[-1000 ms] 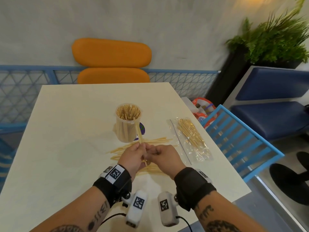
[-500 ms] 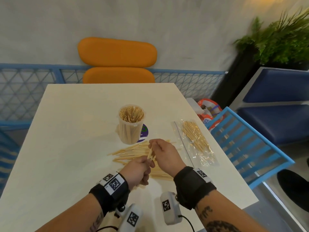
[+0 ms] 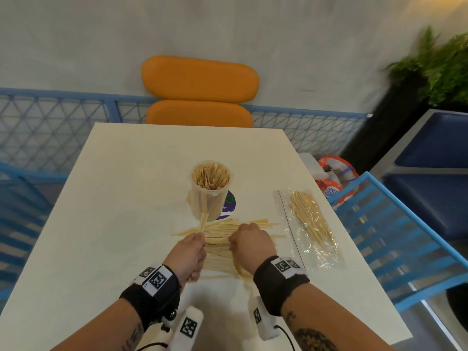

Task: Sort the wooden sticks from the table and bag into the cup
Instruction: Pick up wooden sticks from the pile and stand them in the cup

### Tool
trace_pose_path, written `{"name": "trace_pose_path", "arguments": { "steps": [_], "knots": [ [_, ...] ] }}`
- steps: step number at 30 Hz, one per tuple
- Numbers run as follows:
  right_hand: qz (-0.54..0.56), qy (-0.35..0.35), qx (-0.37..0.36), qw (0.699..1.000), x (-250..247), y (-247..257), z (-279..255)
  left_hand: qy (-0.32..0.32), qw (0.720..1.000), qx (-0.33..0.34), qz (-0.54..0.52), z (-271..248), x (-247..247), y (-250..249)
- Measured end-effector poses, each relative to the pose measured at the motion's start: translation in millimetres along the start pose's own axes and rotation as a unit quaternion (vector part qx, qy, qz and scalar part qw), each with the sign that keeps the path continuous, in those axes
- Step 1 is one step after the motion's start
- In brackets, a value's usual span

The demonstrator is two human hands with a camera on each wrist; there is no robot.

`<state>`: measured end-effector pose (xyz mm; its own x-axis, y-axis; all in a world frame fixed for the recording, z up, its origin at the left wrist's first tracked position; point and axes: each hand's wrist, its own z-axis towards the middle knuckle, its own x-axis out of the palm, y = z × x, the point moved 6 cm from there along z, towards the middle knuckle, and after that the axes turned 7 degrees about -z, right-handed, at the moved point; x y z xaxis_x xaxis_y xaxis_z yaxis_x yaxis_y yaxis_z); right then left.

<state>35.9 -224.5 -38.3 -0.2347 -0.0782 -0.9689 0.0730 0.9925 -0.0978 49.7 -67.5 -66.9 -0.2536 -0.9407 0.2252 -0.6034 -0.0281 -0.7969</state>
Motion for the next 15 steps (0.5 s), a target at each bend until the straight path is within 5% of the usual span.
{"name": "trace_pose_path", "arguments": {
  "steps": [15],
  "knots": [
    [0.053,-0.016,0.056,0.997,-31.9,-35.2,-25.5,-0.022,0.997,0.075,-0.001,-3.7,-2.1,-17.9]
  ]
}}
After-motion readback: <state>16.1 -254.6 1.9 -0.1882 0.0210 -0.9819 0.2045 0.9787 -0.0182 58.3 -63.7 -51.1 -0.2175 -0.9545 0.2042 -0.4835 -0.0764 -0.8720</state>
